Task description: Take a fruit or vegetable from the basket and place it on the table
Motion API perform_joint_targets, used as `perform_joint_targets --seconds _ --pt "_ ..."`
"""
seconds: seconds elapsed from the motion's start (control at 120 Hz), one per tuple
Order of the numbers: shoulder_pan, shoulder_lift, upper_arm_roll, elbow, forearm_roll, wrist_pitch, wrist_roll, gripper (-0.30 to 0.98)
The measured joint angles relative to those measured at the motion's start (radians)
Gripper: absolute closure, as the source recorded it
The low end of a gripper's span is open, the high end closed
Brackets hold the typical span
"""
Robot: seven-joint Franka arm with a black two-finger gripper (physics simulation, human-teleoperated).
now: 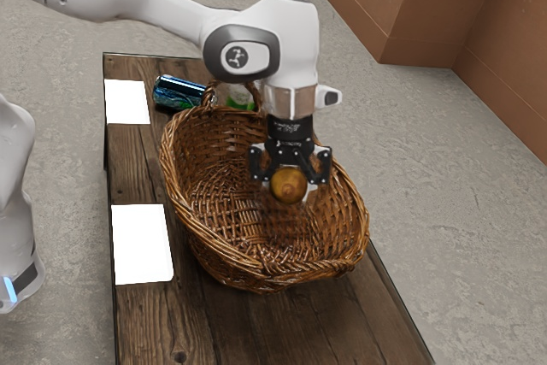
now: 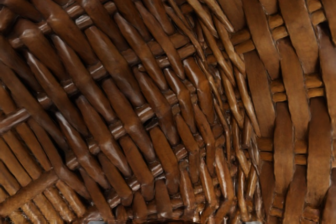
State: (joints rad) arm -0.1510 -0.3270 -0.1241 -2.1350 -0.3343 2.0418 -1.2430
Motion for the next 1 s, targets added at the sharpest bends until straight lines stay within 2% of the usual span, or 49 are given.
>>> perform_joint_targets --seconds 0.1,0.167,0.225,0.358,0.483,0.617,0.7,0.775,0.883,0.933,0.967,1.0 --pt "-0.068 -0.14 -0.021 -0.002 0.014 -0.014 -0.032 0.4" --pt "-0.099 -0.247 -0.078 -0.006 0.025 -0.039 -0.063 0.4" --pt "-0.144 -0.281 -0.141 -0.003 0.016 -0.057 -0.098 0.43" --pt "-0.218 -0.227 -0.234 0.039 -0.037 -0.078 -0.182 0.46" --pt "-0.247 -0.13 -0.269 0.083 -0.06 -0.075 -0.246 0.47" --pt "-0.245 -0.095 -0.295 0.092 -0.078 -0.059 -0.3 0.47" --pt "-0.244 -0.093 -0.296 0.095 -0.087 -0.051 -0.329 0.28" --pt "-0.242 -0.093 -0.292 0.094 -0.092 -0.046 -0.351 0.16" --pt "-0.194 -0.1 -0.285 0.079 -0.094 -0.041 -0.373 0.08" --pt "-0.155 -0.104 -0.251 0.072 -0.091 -0.04 -0.383 0.05" --pt "-0.143 -0.105 -0.233 0.097 -0.068 -0.048 -0.404 0.04" --pt "-0.151 -0.074 -0.209 0.223 -0.014 -0.098 -0.439 0.03"
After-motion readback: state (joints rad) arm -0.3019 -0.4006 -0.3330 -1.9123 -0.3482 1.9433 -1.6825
